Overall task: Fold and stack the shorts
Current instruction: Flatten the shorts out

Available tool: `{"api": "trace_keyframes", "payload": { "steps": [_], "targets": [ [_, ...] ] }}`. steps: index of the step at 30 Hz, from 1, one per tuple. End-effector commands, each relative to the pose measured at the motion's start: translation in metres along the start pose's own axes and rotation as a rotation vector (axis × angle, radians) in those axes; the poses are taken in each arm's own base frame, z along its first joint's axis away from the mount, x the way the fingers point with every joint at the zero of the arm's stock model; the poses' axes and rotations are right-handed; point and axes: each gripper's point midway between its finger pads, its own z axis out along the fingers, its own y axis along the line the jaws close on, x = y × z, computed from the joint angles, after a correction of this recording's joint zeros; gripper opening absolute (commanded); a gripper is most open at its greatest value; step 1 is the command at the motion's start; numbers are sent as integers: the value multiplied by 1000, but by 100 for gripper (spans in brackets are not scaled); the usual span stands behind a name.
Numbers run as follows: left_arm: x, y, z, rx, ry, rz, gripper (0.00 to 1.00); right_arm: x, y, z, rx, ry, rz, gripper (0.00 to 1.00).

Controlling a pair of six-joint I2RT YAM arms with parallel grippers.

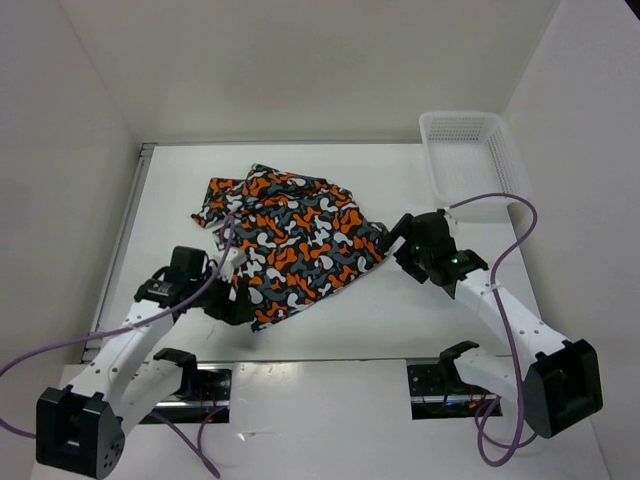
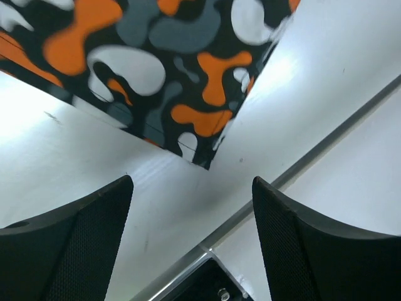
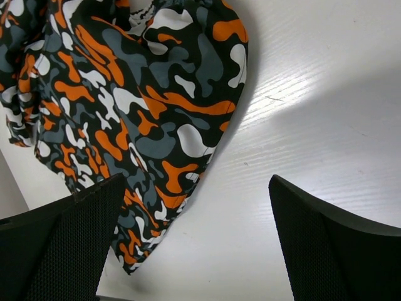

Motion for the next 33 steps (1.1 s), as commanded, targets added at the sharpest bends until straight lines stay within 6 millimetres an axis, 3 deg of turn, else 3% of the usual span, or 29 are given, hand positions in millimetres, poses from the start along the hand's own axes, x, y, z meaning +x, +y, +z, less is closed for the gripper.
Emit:
{"api": "trace_keyframes", "payload": {
  "steps": [1, 8, 15, 19, 20, 22, 24, 25, 29, 30, 33],
  "targets": [
    [28, -11, 15, 89, 38, -4, 84, -13, 21, 1, -48, -34, -7, 100],
    [32, -8, 38, 101, 34, 58, 84, -13, 20, 3, -48, -34, -27, 100],
    [35, -7, 58, 122, 32, 97, 74, -13, 20, 0, -57, -40, -26, 100],
    [34, -3, 70, 105, 64, 109, 50, -11, 17, 2, -49, -35, -27, 100],
    [35, 4, 70, 62, 87, 100, 26, -11, 17, 2, -49, -35, -27, 100],
    [18, 12, 61, -11, 123, 89, 0, -9, 18, 1, -55, -26, -27, 100],
    [-1, 36, 41, -150, 123, 51, 0, -9, 18, 1, -55, -26, -27, 100],
    [-37, 41, 26, -197, 43, 56, 0, -9, 18, 1, -55, -26, -27, 100],
    [-111, 75, -40, -355, -200, -12, 0, -5, 15, 0, -64, -11, -57, 100],
    [-119, 86, -54, -373, -246, -49, 0, -5, 15, 0, -64, -11, -57, 100],
    [-122, 113, -60, -393, -243, -137, 0, 0, 11, 3, -53, 8, -69, 100]
  ]
}}
